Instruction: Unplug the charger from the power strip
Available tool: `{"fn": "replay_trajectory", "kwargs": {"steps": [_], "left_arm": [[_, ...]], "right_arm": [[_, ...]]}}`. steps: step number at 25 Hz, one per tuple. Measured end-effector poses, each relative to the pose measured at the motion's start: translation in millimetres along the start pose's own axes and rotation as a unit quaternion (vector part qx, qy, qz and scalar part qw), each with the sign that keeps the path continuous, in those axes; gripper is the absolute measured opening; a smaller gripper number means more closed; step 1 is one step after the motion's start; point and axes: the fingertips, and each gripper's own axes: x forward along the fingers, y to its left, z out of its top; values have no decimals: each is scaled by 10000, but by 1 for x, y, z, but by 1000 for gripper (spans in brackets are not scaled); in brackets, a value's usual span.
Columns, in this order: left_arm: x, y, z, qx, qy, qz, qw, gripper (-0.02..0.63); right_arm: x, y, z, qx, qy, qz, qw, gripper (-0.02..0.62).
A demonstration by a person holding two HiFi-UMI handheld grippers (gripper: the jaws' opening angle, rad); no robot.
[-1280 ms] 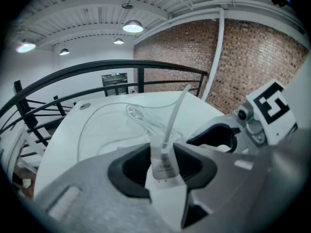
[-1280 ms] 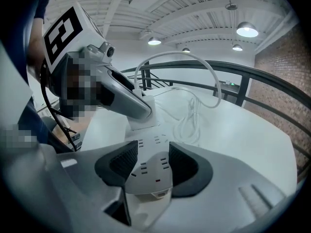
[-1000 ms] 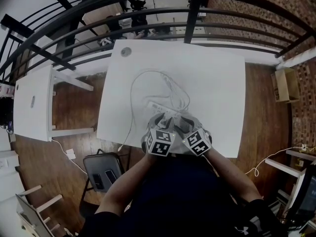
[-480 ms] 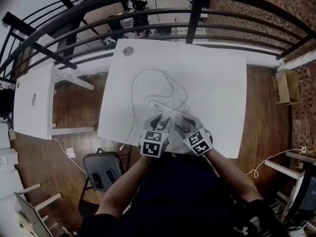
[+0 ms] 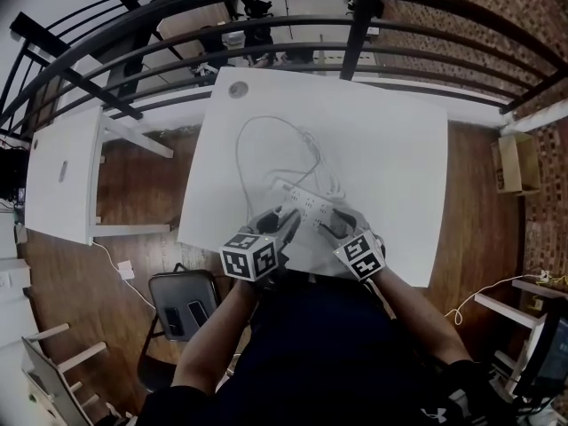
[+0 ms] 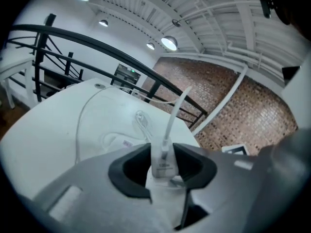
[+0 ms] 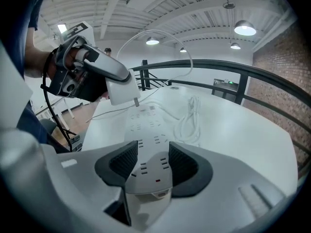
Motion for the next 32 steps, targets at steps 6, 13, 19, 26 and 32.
{"fn": "replay_trajectory", "kwargs": {"steps": [6, 13, 19, 26, 32], "left_arm": [[-17, 15, -5, -1016, -211, -847, 9910, 142], [-34, 42, -30, -1554, -29, -1199, 9805, 141], [-34, 51, -56, -1895, 279, -1267, 9733, 143], [-29, 63, -77, -2540, 502, -1205, 9583, 143], [-21, 69, -89, -2506, 797, -946, 9601, 143]], "right_arm": [[-2, -4, -1, 13, -9, -8, 10000, 206], [0, -4, 0, 23, 14, -23, 10000, 206], [0, -3, -1, 15, 33, -20, 10000, 206], [1, -3, -2, 13, 52, -13, 10000, 206], [1, -3, -2, 11, 49, -16, 10000, 206]]}}
